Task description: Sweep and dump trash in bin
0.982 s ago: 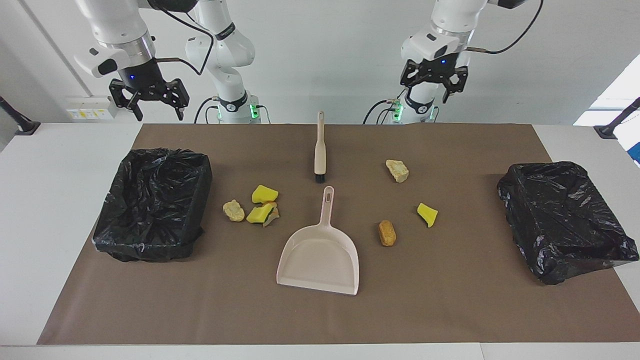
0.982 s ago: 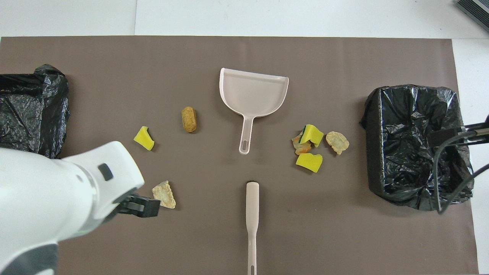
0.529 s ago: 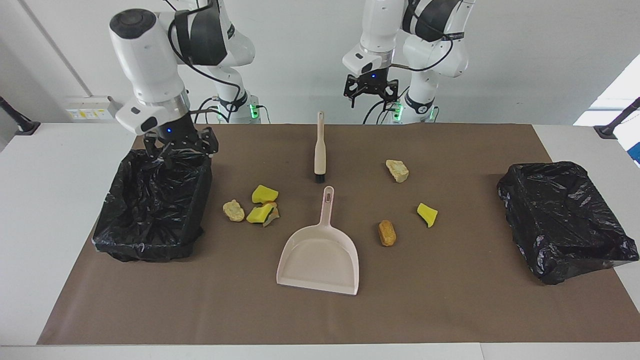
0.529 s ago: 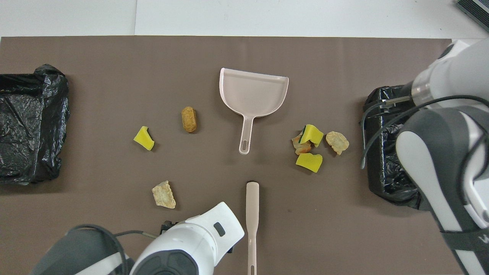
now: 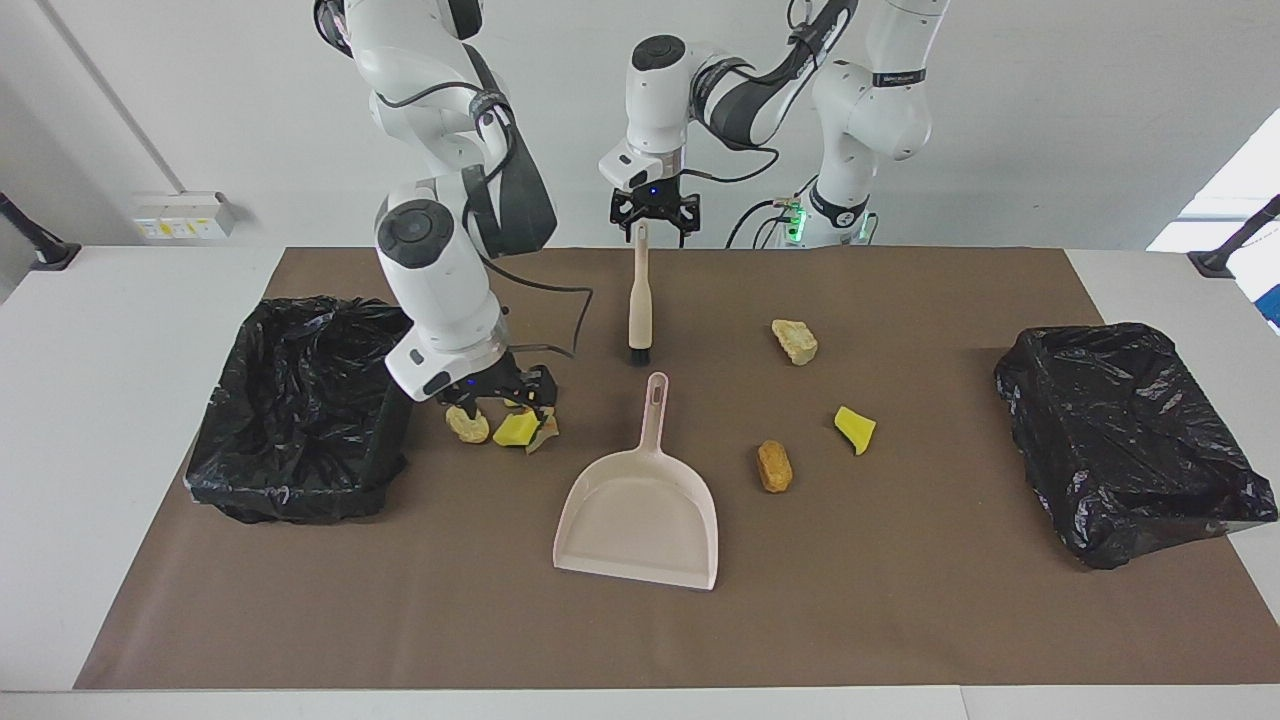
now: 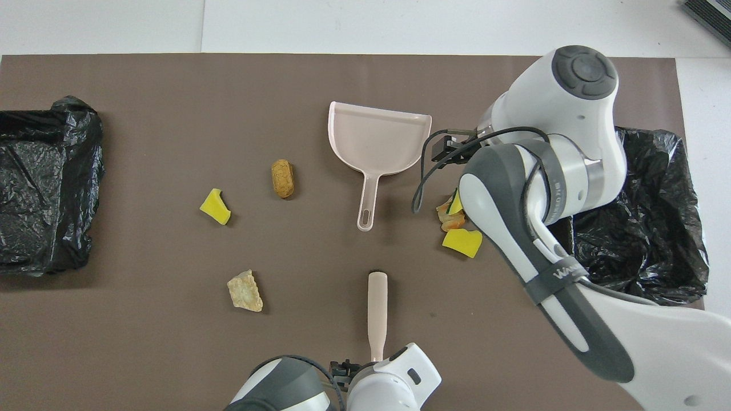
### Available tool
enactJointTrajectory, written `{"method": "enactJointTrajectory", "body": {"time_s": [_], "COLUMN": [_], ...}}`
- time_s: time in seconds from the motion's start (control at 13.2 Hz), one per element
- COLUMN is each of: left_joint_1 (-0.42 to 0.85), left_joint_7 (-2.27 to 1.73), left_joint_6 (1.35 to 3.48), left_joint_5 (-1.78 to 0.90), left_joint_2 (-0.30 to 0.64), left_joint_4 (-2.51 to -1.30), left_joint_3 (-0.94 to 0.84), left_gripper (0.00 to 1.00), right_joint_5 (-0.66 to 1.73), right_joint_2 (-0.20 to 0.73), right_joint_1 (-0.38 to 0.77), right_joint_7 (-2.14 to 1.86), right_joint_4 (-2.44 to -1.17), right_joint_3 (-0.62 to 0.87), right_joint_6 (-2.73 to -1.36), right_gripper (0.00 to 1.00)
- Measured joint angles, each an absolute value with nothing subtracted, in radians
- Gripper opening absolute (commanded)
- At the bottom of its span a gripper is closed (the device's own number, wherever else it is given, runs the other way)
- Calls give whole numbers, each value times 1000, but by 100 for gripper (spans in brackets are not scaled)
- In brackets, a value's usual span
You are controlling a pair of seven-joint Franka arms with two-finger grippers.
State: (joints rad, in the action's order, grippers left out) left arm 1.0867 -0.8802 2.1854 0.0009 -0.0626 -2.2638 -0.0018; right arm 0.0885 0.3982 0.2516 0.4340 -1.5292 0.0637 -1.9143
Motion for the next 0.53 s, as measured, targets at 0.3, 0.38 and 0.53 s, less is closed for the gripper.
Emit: {"method": "enactJointTrajectory", "body": {"time_s": [0.3, 0.38, 0.53], "left_joint_1": [1105, 1105, 1108], "left_joint_7": [-909, -913, -914], "left_joint_6": [2221, 2227, 2230], "left_joint_5": [1, 1, 1], "left_joint_2": [-34, -34, -33], "left_joint_4": [-2294, -2298, -2306], "left_joint_3": [-1, -1, -1], "left_gripper": [98, 98, 91], "right_joint_5": [169, 181, 190], "right_joint_2": [406, 406, 416], "right_joint_1": [305, 305, 325], "right_joint_7": [524, 524, 529], "right_joint_4": [-1520, -1518, -1519], "right_joint_3": [64, 63, 66], "right_joint_6": [-1928, -1928, -1928], "right_gripper": [100, 100, 100]}}
